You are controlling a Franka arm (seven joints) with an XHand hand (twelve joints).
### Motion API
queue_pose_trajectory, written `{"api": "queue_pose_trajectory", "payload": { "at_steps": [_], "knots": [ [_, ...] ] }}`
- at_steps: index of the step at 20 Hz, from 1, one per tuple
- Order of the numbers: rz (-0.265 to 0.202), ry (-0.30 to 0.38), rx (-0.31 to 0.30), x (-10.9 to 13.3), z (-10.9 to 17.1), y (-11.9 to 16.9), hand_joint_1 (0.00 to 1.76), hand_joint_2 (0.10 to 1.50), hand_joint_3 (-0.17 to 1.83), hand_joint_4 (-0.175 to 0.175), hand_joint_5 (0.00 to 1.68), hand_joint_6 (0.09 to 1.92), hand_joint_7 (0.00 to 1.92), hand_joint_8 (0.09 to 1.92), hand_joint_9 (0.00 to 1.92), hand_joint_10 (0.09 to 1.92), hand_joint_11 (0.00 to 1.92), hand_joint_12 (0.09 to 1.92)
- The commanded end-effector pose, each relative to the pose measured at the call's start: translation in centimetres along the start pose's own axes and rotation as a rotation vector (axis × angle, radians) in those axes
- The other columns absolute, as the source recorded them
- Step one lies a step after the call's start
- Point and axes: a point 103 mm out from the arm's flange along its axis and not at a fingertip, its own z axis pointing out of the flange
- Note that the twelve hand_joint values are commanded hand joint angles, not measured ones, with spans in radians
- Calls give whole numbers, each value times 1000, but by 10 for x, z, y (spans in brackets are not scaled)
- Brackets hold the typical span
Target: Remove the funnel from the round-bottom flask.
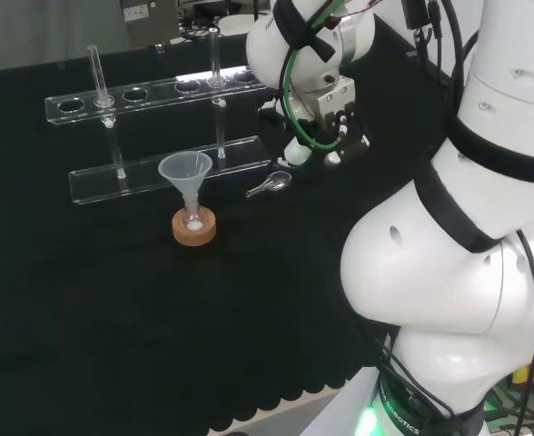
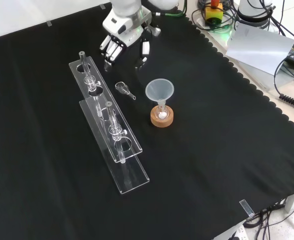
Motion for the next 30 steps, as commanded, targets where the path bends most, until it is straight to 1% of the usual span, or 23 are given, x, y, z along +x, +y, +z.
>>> {"api": "queue_pose_trajectory", "payload": {
  "at_steps": [1, 6, 11, 14, 16, 19, 25, 28, 30],
  "knots": [
    [-9, 5, -41, 19, -28, -30, 817, 678, 660, -36, 347, 87, 308, 766, 629, 680, 279, 1372],
    [-38, 9, -66, 30, -47, -44, 796, 691, 650, -36, 358, 87, 315, 763, 633, 675, 281, 1371],
    [-91, 13, -78, 47, -72, -57, 708, 718, 646, -36, 369, 87, 346, 767, 647, 676, 291, 1375],
    [-119, 1, -11, 61, -90, -61, 662, 715, 632, -34, 380, 87, 354, 761, 631, 666, 300, 1376],
    [-145, 9, -1, 73, -99, -63, 636, 707, 616, -32, 381, 87, 327, 747, 567, 667, 277, 1389],
    [-178, -2, 26, 91, -109, -61, 609, 702, 593, -31, 363, 87, 292, 740, 506, 685, 250, 1408],
    [-236, -7, 81, 116, -117, -53, 571, 695, 539, -39, 283, 87, 210, 741, 445, 717, 253, 1421],
    [-253, -22, 108, 125, -118, -48, 558, 692, 510, -44, 243, 87, 158, 743, 406, 739, 282, 1419],
    [-258, -32, 124, 131, -118, -43, 554, 693, 484, -44, 223, 87, 99, 739, 348, 773, 290, 1427]
  ]
}}
